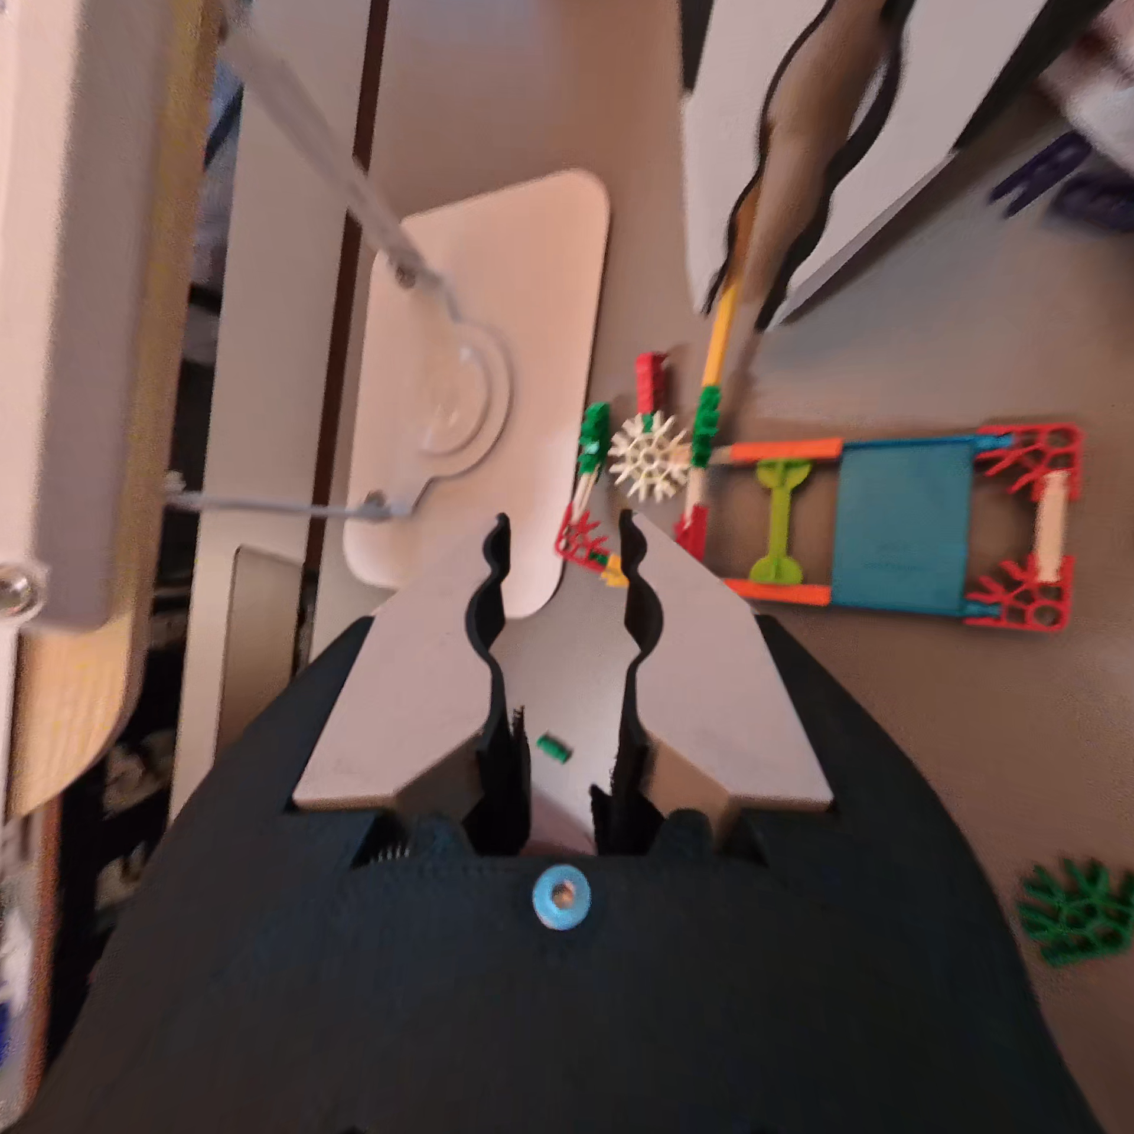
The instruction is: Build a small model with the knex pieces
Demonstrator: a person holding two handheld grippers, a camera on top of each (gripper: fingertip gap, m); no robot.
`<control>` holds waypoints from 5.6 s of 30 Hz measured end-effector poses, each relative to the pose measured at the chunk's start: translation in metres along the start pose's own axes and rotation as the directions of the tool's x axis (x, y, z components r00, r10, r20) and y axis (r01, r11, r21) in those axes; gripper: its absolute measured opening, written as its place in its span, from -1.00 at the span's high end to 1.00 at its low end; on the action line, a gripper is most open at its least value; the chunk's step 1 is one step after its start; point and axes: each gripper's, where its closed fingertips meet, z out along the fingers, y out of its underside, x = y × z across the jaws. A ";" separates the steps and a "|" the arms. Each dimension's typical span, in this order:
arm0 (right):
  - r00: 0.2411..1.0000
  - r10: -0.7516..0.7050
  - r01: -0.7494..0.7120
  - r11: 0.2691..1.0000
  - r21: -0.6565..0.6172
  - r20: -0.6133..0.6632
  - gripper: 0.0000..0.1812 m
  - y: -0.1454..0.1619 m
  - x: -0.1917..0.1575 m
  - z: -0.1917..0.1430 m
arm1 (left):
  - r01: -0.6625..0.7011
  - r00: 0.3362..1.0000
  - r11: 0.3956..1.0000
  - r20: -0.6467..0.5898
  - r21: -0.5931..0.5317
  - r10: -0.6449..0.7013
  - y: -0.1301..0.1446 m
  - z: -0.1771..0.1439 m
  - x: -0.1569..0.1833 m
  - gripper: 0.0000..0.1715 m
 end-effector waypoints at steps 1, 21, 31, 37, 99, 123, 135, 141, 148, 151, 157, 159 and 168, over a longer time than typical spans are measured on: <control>1.000 0.014 -0.014 1.000 0.014 0.001 0.82 -0.002 0.001 -0.002 | -0.008 1.000 1.000 0.024 -0.022 0.008 0.004 -0.002 -0.004 0.60; 0.995 0.097 -0.094 0.983 -0.160 0.012 0.86 0.001 0.036 0.026 | 0.092 0.980 0.972 -0.151 -0.215 -0.126 0.041 0.035 0.038 0.24; 0.987 0.154 -0.146 0.977 -0.154 0.043 0.86 0.009 0.037 0.016 | 0.081 0.975 0.983 -0.192 -0.166 -0.113 0.030 0.041 0.049 0.28; 0.992 0.124 -0.123 0.979 -0.160 -0.004 0.84 0.017 0.044 0.005 | 0.018 0.993 0.985 -0.113 -0.174 -0.038 0.022 0.002 0.032 0.30; 0.995 0.078 -0.086 0.990 -0.112 -0.068 0.90 0.017 0.052 -0.020 | 0.657 0.722 0.648 0.072 -0.385 -0.688 0.279 -0.049 -0.058 0.87; 0.992 0.074 -0.055 0.984 0.172 -0.105 0.86 -0.074 0.047 -0.064 | 0.459 0.819 0.874 0.304 0.160 -0.486 0.105 -0.165 -0.122 0.96; 0.991 0.134 -0.121 0.903 0.412 -0.002 0.58 -0.147 0.011 -0.061 | 0.312 0.882 0.833 0.188 0.456 -0.433 0.008 -0.194 -0.063 0.96; 0.981 0.194 -0.166 0.866 0.471 -0.011 0.08 -0.169 -0.002 -0.037 | 0.245 0.934 0.745 0.055 0.621 -0.353 -0.065 -0.182 -0.009 0.97; 0.978 0.205 -0.195 0.812 0.550 0.043 0.47 -0.174 -0.005 -0.042 | 0.286 0.934 0.659 -0.049 0.695 -0.353 -0.086 -0.174 0.007 0.96; 0.980 0.196 -0.182 0.823 0.538 0.032 0.47 -0.171 -0.002 -0.046 | 0.323 0.920 0.593 -0.099 0.737 -0.379 -0.086 -0.176 0.005 0.95; 0.993 0.119 -0.097 0.865 0.493 -0.014 0.47 -0.170 -0.009 -0.048 | 0.356 0.920 0.575 -0.170 0.737 -0.352 -0.082 -0.156 0.020 0.95; 0.992 0.124 -0.098 0.870 0.483 -0.021 0.47 -0.170 -0.010 -0.047 | 0.341 0.923 0.569 -0.152 0.748 -0.354 -0.084 -0.155 0.021 0.96; 0.975 0.213 -0.160 0.856 0.491 -0.054 0.47 -0.174 -0.003 -0.045 | 0.349 0.866 0.491 -0.073 0.798 -0.495 -0.081 -0.160 0.005 0.99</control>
